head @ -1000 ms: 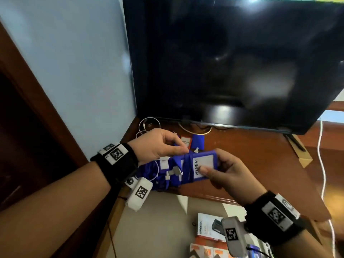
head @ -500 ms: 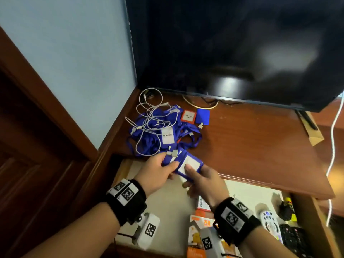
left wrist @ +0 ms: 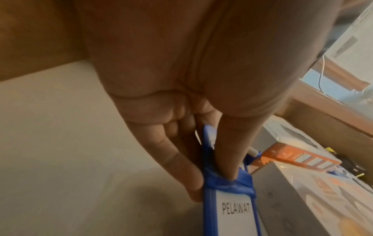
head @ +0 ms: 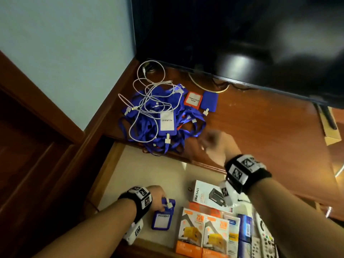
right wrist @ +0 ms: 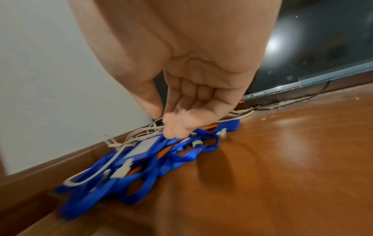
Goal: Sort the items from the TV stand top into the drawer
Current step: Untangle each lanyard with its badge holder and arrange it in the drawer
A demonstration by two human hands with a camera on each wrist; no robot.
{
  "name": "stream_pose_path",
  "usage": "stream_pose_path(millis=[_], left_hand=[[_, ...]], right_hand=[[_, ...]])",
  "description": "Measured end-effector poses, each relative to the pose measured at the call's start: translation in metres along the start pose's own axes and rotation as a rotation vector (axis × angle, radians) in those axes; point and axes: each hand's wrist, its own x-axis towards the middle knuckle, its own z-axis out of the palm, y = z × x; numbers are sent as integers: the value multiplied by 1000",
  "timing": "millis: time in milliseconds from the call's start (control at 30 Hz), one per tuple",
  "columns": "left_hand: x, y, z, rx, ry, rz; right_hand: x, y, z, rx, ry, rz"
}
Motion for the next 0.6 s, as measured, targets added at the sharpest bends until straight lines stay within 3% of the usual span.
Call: stream_pose_path(millis=[100,367,500,600], left_hand=[[12,5,10,9,-3,-15],[18,18,34,48,-18,-114],[20,22,43,43,5,-119],[21,19,42,0,6,-126]], right_hand=[[49,9,-4,-27,-7,62],[137,47,14,-294,-187,89],[145,57,10,-458,-319,87],[131,54,2,-553,-270,61]])
